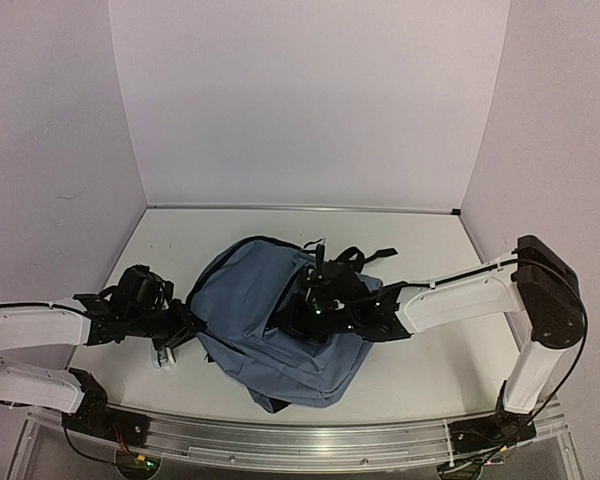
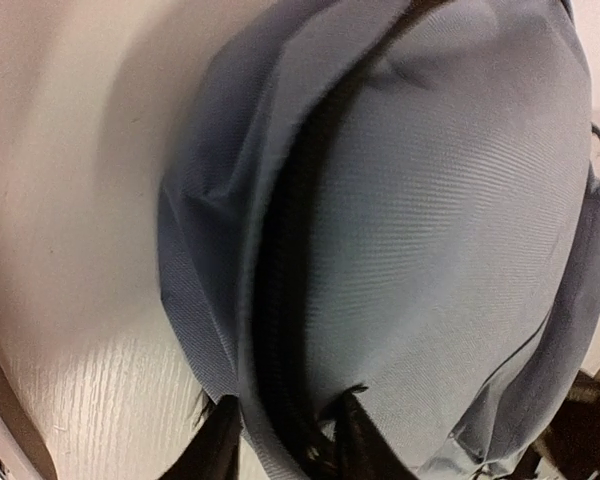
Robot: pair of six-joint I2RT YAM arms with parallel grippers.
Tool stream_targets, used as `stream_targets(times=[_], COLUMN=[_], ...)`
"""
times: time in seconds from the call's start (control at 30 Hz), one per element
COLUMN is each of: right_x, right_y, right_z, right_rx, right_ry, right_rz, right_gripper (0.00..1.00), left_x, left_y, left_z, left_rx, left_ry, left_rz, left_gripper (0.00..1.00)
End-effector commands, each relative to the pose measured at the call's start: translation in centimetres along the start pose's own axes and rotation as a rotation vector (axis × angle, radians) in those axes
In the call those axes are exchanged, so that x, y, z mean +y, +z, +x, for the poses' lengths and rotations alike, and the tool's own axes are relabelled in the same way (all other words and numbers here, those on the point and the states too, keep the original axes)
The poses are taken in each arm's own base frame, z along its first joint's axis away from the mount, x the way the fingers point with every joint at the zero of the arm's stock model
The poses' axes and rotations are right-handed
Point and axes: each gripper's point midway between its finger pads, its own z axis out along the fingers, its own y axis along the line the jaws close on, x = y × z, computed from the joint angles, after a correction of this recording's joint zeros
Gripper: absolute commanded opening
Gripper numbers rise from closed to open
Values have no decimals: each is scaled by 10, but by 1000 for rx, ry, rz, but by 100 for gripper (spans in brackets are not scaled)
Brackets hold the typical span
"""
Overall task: Pack the student bag
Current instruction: Adjust the student bag at the center of the board.
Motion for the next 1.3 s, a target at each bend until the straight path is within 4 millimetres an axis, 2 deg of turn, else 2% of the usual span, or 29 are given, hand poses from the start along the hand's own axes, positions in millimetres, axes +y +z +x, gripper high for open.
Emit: stream_targets(times=[0.0,0.07,0.2,0.37,0.5,0.63,0.73,0.87,1.0,1.1,1.17,1.27], right_x=[12,21,33,35,36,26,16,-4,-12,0,14,34], right_y=[-9,-22,-43,-49,-48,-55,-68,-88,-96,-97,-98,-99], right_z=[-20,-31,-56,-76,-83,-82,-87,-101,-107,-99,-89,-71], right_rx=[-106,-169,-297,-398,-421,-407,-400,-394,-330,-265,-208,-177], right_ry=[-34,-53,-110,-173,-208,-223,-242,-289,-353,-457,-547,-684], right_rz=[-21,-63,-70,-22,9,71,112,190,193,146,84,34], right_gripper=[0,0,0,0,0,0,11,27,34,35,36,40], left_x=[2,7,7,3,5,-3,-11,-25,-51,-70,-79,-86], left_y=[2,2,2,3,4,0,-2,1,26,47,53,49], left_z=[-3,-4,-7,-8,-8,-16,-33,-75,-111,-138,-152,-163], left_rx=[-29,-44,-57,-46,-37,-50,-46,-80,-54,-37,-43,-62], left_ry=[5,6,22,55,63,103,141,214,313,356,383,388], left_rz=[9,-4,-9,-17,-31,-17,-5,32,75,102,98,76], left_gripper=[5,0,0,0,0,0,0,0,0,1,5,39])
